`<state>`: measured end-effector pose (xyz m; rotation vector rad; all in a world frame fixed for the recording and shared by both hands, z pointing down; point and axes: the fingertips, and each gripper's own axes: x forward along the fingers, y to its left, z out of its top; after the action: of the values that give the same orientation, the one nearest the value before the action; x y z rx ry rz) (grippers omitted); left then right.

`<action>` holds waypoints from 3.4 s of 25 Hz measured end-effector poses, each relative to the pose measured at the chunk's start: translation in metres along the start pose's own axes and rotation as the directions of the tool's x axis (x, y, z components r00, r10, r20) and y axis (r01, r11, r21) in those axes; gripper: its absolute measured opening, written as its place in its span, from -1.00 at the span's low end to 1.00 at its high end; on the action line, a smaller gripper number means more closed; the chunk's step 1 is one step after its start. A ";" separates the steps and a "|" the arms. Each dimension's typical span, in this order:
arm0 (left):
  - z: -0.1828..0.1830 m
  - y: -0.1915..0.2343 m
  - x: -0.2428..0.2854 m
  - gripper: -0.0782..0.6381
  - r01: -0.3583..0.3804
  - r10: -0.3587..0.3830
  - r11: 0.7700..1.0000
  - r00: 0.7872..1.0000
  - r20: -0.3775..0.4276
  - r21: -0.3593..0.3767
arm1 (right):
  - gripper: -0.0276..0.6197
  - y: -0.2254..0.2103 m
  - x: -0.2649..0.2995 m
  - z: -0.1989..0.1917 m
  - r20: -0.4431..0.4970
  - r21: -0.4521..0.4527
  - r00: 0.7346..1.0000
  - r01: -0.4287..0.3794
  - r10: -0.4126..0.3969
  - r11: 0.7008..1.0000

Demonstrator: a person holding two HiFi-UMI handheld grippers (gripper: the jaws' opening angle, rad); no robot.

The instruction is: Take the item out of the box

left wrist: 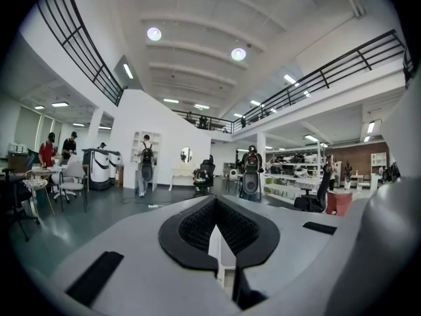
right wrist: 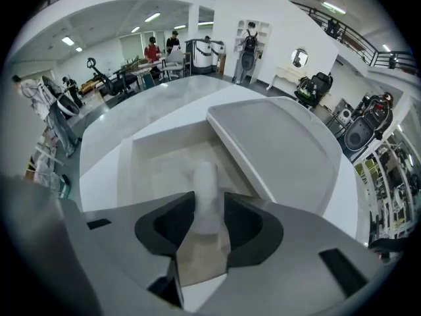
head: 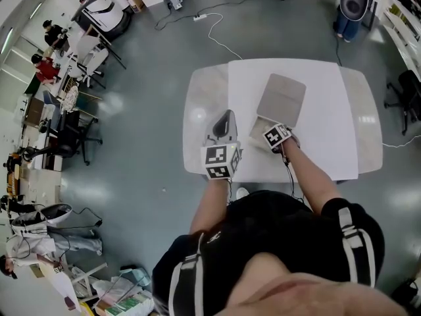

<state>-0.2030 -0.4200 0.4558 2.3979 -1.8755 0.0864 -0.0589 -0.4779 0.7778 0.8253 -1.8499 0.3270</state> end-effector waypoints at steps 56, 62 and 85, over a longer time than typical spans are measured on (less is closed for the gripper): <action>-0.003 -0.057 0.011 -0.75 0.098 -0.098 0.995 0.995 -0.002 -0.018 | -0.55 -0.069 -0.255 0.085 0.701 0.277 0.674 0.044 -0.233 0.960; -0.002 -0.060 0.012 -0.75 0.105 -0.105 0.994 0.994 -0.008 -0.011 | -0.55 -0.081 -0.304 0.090 0.778 0.337 0.542 0.069 -0.319 0.939; 0.017 -0.061 0.002 -0.75 0.051 -0.055 0.998 0.995 0.082 0.048 | -0.55 -0.054 -0.346 0.083 0.853 0.339 0.374 0.136 -0.365 0.931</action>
<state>-0.1434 -0.4095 0.4367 2.5171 -1.8618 0.0260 -0.0025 -0.4295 0.4259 1.6661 -2.6663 -0.2208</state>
